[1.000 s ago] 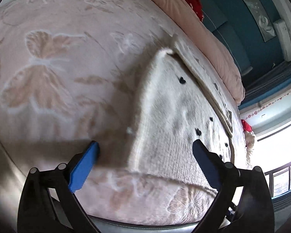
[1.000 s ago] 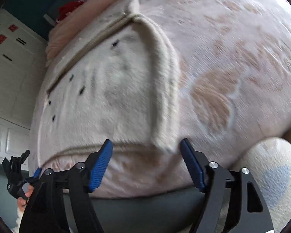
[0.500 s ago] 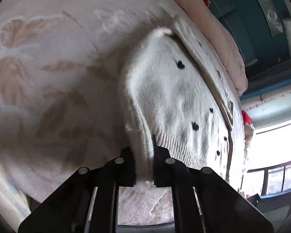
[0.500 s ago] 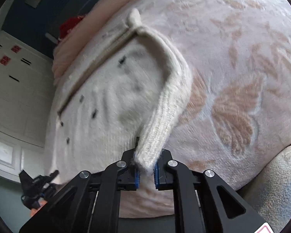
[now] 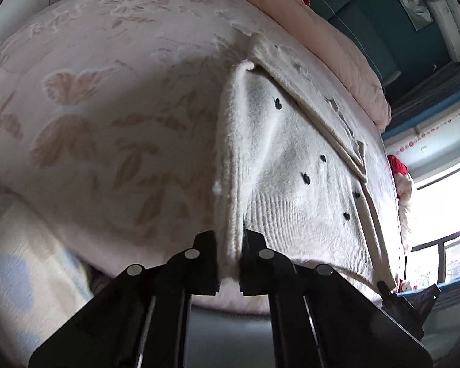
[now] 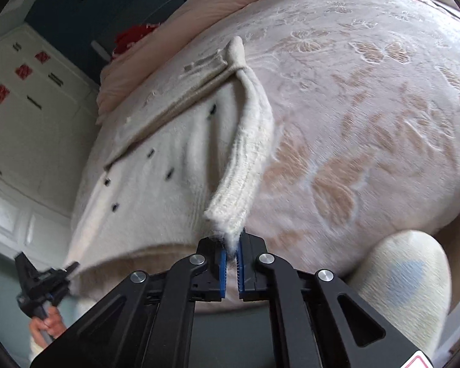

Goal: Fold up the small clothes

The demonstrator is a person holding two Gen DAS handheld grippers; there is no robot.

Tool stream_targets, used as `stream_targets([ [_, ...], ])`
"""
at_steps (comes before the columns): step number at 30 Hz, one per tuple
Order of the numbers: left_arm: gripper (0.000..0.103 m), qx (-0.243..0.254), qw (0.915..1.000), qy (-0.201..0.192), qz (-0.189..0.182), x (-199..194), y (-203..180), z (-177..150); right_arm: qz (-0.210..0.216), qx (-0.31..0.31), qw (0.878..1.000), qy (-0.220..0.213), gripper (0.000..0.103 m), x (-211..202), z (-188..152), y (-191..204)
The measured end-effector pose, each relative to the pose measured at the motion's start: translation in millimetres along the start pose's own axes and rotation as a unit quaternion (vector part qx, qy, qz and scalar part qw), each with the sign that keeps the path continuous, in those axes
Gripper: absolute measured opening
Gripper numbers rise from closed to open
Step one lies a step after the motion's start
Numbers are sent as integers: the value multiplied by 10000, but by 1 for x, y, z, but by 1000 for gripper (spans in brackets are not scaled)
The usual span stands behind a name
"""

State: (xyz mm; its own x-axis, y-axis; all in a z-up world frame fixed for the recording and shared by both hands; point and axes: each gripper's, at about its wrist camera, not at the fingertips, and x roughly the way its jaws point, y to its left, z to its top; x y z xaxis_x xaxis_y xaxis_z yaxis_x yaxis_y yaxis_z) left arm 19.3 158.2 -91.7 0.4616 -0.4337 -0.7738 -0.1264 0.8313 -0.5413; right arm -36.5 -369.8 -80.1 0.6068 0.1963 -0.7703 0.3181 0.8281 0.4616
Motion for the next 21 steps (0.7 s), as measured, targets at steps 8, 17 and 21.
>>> stream_targets([
  [8,18,-407,9991,131,64,23,29,-18,-129,152,9983,544,14,23,-25,-18],
  [17,83,-599,9968,-166,495,34,31,-7,-706,303,9955,558,61,52,-19,-14],
  [21,73,-391,9958,-195,801,43,21,-7,-825,354,9946,520,54,59,-17,-14],
])
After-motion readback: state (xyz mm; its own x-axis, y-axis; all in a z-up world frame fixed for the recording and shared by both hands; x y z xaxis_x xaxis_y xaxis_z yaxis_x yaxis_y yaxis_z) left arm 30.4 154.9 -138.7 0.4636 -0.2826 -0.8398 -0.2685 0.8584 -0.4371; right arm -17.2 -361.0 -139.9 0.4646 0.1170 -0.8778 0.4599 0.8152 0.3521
